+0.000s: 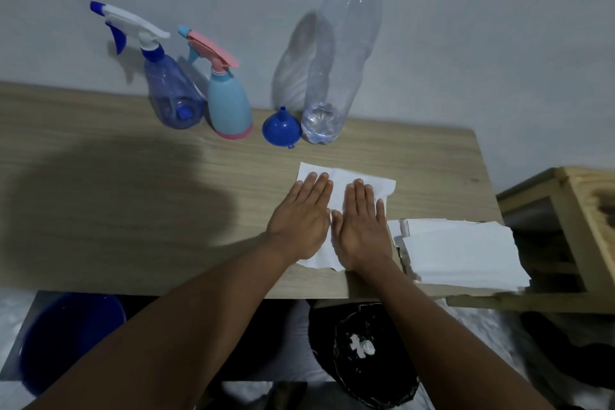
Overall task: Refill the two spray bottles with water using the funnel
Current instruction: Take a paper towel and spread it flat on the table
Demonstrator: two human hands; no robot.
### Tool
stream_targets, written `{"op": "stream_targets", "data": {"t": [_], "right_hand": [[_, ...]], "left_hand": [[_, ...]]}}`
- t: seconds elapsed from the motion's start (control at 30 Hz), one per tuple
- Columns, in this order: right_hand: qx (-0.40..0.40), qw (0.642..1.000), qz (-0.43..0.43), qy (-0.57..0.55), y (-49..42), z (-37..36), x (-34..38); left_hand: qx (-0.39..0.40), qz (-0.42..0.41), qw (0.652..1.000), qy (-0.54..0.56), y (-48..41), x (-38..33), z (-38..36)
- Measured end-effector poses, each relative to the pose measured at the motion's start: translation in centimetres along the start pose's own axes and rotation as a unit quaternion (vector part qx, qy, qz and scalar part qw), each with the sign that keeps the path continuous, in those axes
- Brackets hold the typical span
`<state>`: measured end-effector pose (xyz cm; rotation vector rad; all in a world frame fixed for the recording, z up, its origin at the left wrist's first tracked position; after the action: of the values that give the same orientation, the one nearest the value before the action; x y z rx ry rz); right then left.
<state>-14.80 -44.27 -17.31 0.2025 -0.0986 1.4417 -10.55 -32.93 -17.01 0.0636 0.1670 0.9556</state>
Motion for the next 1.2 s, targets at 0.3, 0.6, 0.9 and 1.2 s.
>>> {"op": "stream_targets", "data": {"t": [0.3, 0.6, 0.9, 1.2], "right_hand": [[0.027, 0.999, -0.023, 0.001, 5.2, -0.4, 0.7], [0.055, 0.998, 0.005, 0.011, 6.3, -1.1, 5.0], [0.052, 0.996, 0.076, 0.017, 1.9, -2.7, 14.1], [0.079, 0.983, 0.162, 0.029, -5.4, -3.9, 24.6]], "left_hand": [[-0.029, -0.034, 0.999, 0.008, 4.7, -1.6, -0.9], [-0.042, -0.023, 0.999, 0.027, 8.6, 1.7, -0.7], [-0.039, 0.023, 0.999, 0.015, 10.8, 11.6, 0.3], [-0.044, 0.07, 0.997, -0.001, 11.3, 24.0, 1.6]]}}
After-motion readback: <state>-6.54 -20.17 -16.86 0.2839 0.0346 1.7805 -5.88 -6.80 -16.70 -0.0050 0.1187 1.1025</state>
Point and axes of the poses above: each hand's wrist, its own y-axis away from the middle knuckle, its own z-axis out of the back of the hand, x = y × z, the point moved 6 cm from there along -y, towards the middle knuckle, and after that the axes turned 1 degree about x, right-handed, at the moved point
